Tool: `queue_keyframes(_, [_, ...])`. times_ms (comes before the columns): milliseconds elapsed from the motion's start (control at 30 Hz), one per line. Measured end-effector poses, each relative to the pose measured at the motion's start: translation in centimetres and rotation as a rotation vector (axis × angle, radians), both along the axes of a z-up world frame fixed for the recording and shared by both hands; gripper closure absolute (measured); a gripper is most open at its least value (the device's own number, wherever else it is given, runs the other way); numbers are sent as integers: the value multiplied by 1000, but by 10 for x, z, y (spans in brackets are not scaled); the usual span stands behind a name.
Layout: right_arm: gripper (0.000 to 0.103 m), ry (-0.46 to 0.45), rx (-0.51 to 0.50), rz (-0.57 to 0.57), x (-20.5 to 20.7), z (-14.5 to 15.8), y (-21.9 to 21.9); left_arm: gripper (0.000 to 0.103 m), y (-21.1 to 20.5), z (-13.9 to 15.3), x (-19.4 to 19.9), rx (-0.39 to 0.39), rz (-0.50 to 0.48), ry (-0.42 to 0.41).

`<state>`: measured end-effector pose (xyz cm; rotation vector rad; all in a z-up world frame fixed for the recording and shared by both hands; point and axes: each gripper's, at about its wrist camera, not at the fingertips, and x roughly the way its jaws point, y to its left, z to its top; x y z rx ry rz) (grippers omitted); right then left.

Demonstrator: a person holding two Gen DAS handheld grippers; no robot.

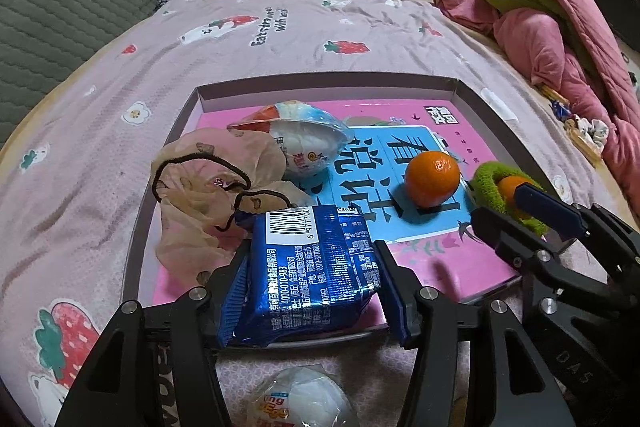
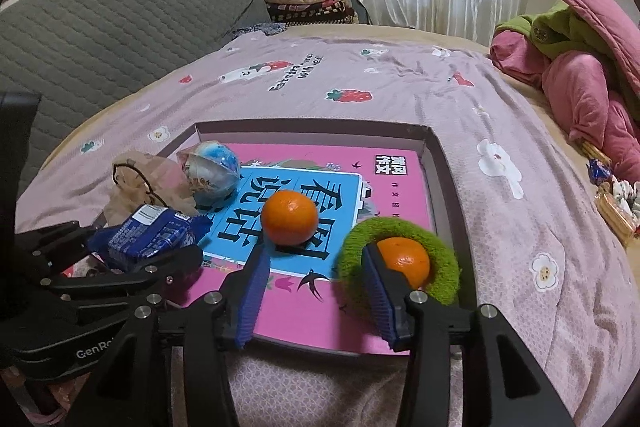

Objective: Organize objects
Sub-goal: 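Lower the tangerine onto the book and open the right tool while the left tool lowers the packet, then open the left tool to release the packet in the tray and withdraw both tools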

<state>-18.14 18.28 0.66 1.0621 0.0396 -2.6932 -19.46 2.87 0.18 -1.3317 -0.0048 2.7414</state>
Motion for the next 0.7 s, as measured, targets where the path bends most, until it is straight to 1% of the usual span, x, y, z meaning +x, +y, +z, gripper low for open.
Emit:
queue_keyframes(100, [54, 13, -3, -10, 2, 3, 3, 41, 0, 1, 1, 11, 2, 3])
queue_keyframes(233, [50, 18, -22, -16, 4, 6, 8, 39, 0, 4, 2, 24, -2, 16])
queue_keyframes(567, [50, 37, -34, -34, 8, 11, 15, 38, 2, 11, 7, 38, -17, 46])
queue_keyframes(633, [45, 40, -34, -35, 8, 12, 16, 38, 3, 13, 9, 42, -19, 55])
queue_keyframes(700, [43, 47, -36, -39, 9, 14, 17, 38, 3, 16, 10, 43, -21, 64])
